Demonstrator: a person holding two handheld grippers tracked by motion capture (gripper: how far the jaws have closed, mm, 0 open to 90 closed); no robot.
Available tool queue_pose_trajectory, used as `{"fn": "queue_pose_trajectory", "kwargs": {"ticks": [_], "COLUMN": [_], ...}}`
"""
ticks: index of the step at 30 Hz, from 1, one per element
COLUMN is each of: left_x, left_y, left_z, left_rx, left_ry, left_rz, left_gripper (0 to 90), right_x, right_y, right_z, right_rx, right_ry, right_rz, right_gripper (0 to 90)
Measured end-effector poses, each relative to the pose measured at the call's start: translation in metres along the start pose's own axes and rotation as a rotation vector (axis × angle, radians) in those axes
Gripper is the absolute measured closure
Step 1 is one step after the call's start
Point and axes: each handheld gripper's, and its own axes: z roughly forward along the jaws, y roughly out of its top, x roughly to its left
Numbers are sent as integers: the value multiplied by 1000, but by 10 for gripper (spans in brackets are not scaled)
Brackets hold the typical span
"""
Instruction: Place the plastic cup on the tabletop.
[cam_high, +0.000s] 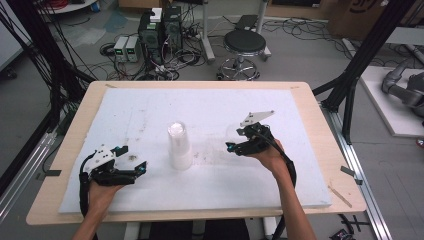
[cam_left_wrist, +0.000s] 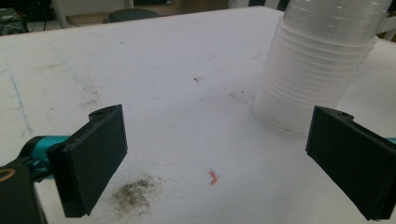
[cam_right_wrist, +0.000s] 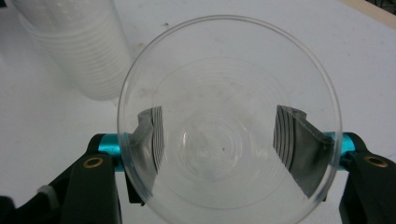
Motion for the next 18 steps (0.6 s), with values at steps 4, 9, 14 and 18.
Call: {"fn": "queue_pose_trajectory", "kwargs": {"ticks": [4,9,14,18], "left_x": [1,0,0,1], "left_y": [-1,-1,-1,-1], "left_z": [0,0,0,1], "left_rx": [-3,2,2,10], "left_ry": [5,7,5,-3], "left_rz": [-3,0,1,-4], "left_gripper": [54,54,54,54], "right_x": [-1,-1,0,2], "right_y": [-1,-2,-2,-4], "right_z": [10,22,34,41], "right_rx": [31,60,91,105], "right_ry": [-17,-24,-34,-38], "right_rz": [-8,1,-4,0], "right_gripper": [345,345,344,345]}}
